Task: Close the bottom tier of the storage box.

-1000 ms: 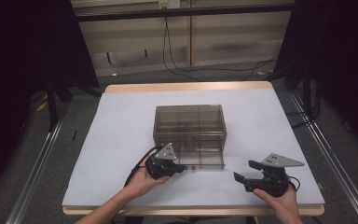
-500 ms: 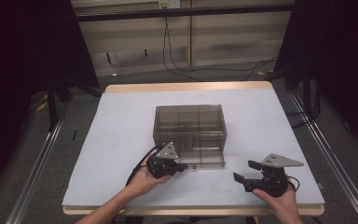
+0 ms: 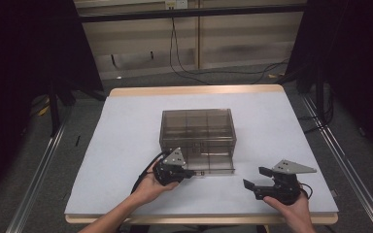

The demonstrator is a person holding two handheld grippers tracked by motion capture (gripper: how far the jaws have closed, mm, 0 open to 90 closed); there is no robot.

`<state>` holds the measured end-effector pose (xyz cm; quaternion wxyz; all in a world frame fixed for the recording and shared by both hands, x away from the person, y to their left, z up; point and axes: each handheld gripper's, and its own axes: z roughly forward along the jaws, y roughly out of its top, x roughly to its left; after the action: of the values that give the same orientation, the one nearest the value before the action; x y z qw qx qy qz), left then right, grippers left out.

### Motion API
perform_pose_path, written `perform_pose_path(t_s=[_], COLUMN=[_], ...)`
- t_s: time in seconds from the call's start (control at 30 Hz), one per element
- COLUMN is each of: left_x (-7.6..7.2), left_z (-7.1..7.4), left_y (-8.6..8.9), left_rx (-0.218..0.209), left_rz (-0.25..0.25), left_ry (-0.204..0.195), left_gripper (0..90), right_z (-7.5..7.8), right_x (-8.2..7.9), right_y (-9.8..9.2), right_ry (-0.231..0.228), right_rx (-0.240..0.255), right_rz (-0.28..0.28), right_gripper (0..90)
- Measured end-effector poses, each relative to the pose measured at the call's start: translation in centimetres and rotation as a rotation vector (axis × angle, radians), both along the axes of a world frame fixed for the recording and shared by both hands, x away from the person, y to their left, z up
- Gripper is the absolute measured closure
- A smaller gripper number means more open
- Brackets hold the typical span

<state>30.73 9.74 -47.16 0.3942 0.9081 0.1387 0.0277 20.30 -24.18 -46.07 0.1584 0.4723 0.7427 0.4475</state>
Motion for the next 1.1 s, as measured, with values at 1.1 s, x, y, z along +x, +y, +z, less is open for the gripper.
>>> perform_pose_path(t_s=[1.1], left_x=[0.32], left_z=[0.16], left_y=[-0.42], left_rx=[-0.025], left_rz=[0.024], left_ry=[-0.013], left_gripper=[90.0], right_z=[0.01], right_x=[0.07], right_y=[0.07], right_ry=[-0.003], right_rx=[0.000], right_rz=[0.003], right_gripper=[22.4])
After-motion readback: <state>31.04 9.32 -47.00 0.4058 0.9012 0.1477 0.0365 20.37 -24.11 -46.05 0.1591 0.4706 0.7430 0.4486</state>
